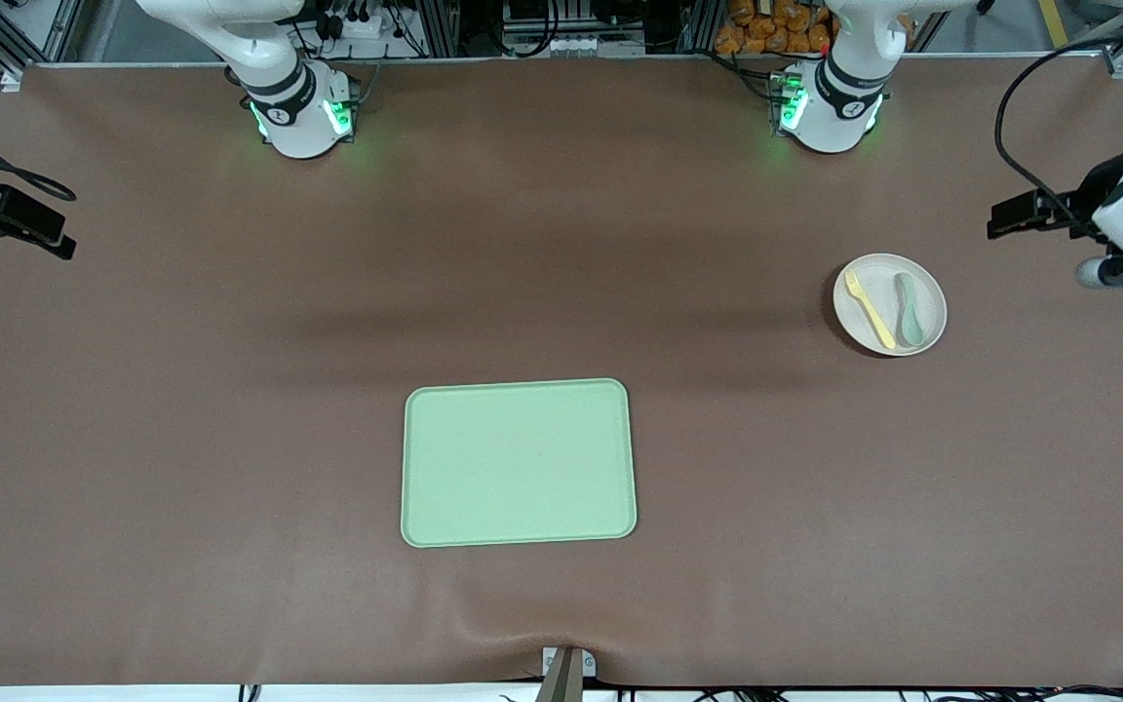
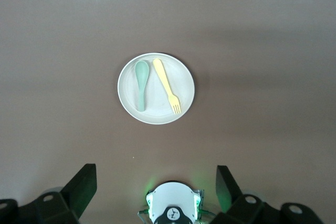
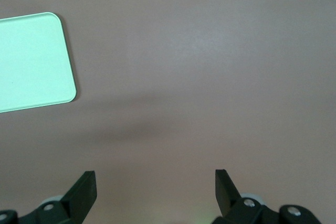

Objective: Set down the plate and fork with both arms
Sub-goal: 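Reach the left gripper down to the rim of the white plate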

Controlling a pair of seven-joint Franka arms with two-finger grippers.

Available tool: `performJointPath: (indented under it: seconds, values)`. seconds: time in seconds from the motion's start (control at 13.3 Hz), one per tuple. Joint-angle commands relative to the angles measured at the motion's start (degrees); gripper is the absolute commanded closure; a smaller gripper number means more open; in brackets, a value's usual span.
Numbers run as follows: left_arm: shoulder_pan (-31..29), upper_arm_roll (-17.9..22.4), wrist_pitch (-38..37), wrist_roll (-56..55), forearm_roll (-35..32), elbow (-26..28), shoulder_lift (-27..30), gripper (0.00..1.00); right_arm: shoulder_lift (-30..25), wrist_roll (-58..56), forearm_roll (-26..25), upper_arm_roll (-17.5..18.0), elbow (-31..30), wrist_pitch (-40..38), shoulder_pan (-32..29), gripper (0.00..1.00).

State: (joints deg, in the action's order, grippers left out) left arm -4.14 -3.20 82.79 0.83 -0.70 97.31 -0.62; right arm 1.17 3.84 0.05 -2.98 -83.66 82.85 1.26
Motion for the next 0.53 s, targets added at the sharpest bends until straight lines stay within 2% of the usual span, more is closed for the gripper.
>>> performJointPath:
  seconds: [0.0,0.23,0.45]
  values:
    - [-2.97,-0.23,7.36,3.89,-1.49,8.13,1.06,0.00,0.06,0.12,0.56,-0.27,0.43,-0.41,0.15,0.00]
    - [-5.62,-0.23,18.95,5.94,-1.50,17.54,0.18,0.00,0.06,0.12,0.56,-0.18,0.34,-0.41,-0.03,0.00]
    - [-7.63,-0.23,27.67,5.94,-1.50,23.70,-3.67,0.00,0.06,0.12,0.56,-0.27,0.34,-0.50,0.06,0.00]
